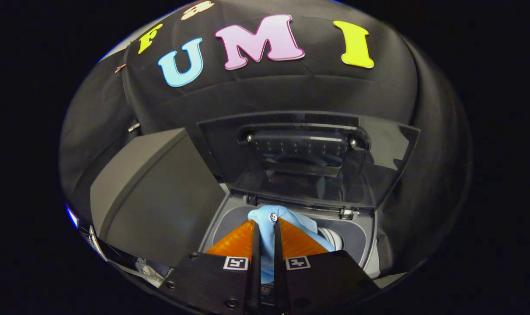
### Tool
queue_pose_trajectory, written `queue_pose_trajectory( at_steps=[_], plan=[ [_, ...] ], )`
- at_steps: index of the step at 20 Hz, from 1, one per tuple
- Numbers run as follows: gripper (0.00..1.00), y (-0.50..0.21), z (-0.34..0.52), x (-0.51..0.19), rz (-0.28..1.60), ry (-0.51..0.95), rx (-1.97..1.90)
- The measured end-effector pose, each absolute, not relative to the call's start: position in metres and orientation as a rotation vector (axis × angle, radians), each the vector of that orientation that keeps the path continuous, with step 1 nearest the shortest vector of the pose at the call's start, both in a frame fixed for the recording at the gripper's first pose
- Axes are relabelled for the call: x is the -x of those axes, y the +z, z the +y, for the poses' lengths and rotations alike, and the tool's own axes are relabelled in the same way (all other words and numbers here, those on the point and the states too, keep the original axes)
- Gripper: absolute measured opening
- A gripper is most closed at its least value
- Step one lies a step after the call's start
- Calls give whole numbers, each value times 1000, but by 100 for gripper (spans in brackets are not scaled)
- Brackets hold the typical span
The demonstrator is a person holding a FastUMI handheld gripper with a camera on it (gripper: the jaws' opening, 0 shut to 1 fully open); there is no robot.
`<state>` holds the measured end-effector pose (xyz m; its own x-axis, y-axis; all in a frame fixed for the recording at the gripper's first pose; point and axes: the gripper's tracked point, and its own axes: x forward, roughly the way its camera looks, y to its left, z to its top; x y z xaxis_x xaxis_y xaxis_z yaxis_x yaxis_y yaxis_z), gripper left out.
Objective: Put the clothes into the washing machine and then close the washing machine lid.
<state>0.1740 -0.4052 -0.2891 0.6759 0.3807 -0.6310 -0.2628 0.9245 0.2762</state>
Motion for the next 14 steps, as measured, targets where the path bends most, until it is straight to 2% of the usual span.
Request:
queue_pose_trajectory(
  at_steps=[11, 13, 14],
  plan=[
    [16, -403, -403, -158, 948, 344, -87],
    [10, -422, -405, -150, 989, 335, -67],
    [10, -430, -404, -147, 1009, 334, -60]
  ],
)
